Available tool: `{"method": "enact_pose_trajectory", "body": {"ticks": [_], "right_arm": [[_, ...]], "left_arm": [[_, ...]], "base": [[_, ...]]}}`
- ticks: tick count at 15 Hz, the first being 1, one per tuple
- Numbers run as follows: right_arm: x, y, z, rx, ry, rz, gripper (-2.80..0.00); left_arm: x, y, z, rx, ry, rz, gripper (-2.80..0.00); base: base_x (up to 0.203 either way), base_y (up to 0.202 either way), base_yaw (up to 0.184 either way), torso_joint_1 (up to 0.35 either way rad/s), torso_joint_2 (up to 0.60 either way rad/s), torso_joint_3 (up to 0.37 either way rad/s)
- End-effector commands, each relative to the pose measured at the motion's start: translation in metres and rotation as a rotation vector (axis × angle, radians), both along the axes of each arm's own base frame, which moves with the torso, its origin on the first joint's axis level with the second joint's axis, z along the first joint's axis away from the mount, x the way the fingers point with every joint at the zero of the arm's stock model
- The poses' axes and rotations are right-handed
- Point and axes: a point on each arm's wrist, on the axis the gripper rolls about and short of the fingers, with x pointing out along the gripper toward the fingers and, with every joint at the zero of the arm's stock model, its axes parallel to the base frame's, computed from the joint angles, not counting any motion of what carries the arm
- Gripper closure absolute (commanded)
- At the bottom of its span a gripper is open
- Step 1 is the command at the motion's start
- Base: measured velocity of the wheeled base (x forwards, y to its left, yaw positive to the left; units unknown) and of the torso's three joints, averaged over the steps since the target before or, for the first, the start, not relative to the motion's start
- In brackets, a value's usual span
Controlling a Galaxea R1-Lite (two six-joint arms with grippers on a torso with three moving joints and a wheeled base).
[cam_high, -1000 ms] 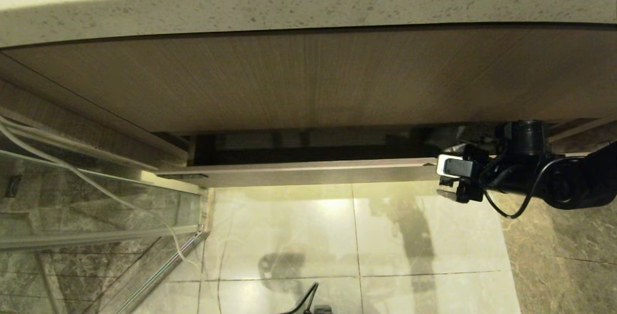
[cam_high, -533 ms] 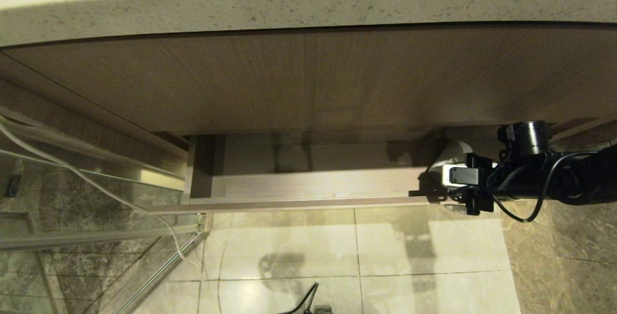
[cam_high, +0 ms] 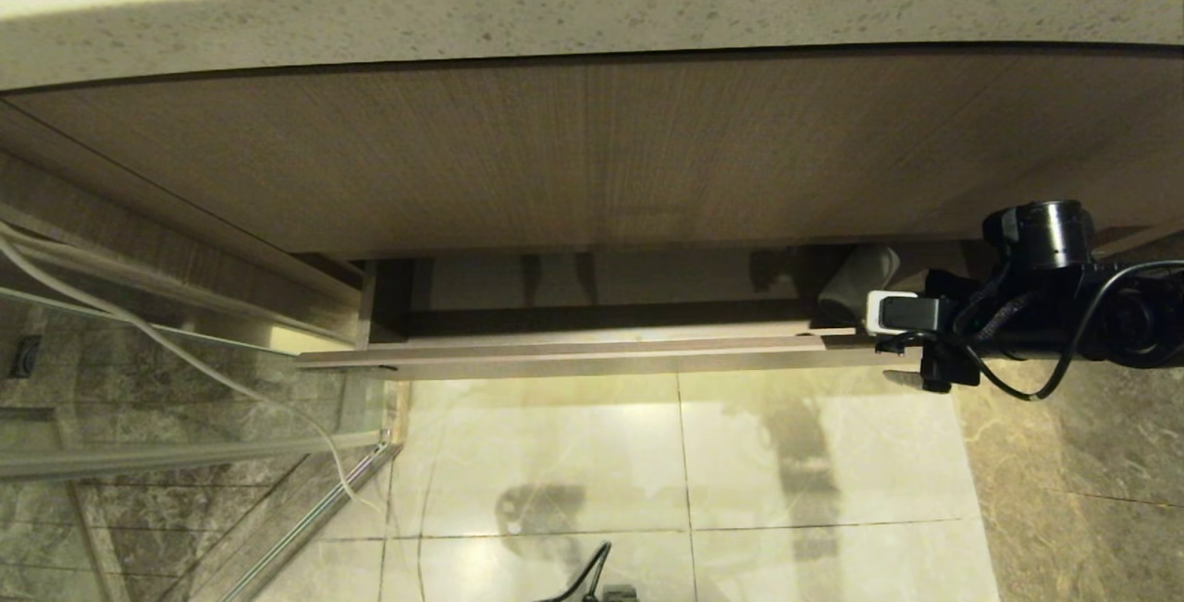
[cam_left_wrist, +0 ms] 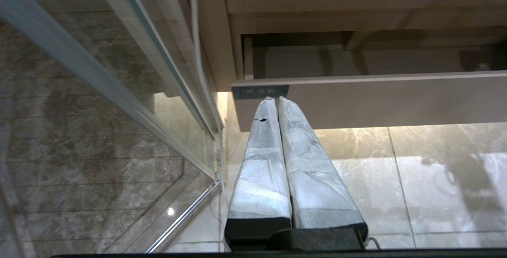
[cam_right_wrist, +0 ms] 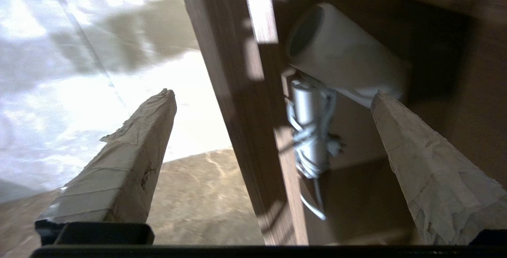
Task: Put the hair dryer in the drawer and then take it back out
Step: Pull open the drawer
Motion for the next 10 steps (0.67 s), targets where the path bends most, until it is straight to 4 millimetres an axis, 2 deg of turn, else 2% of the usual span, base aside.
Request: {"method": "enact_pose_trajectory", "body": {"ticks": [1, 4, 7, 10], "right_arm": [[0.0, 0.001, 0.008, -0.011, -0.025, -0.015, -2.8], [-0.003, 0.0, 0.01, -0.033, -0.008, -0.088, -2.8], [-0.017, 0.0, 0.001, -0.043, 0.104, -0.086, -2.8], [-0.023, 0.003, 0.001, -0.041, 0.128, -0.066, -2.8]], "left_arm": [[0.004, 0.0, -0.011, -0.001, 0.038, 0.0, 0.0], [0.004, 0.0, -0.011, -0.001, 0.038, 0.0, 0.0], [0.004, 0.0, -0.011, -0.001, 0.038, -0.002, 0.0], [0.004, 0.0, -0.011, 0.0, 0.038, 0.0, 0.0]], "base": [[0.0, 0.0, 0.0, 0.0, 0.0, 0.0], [0.0, 0.0, 0.0, 0.0, 0.0, 0.0], [0.0, 0.0, 0.0, 0.0, 0.0, 0.0], [0.0, 0.0, 0.0, 0.0, 0.0, 0.0]]}}
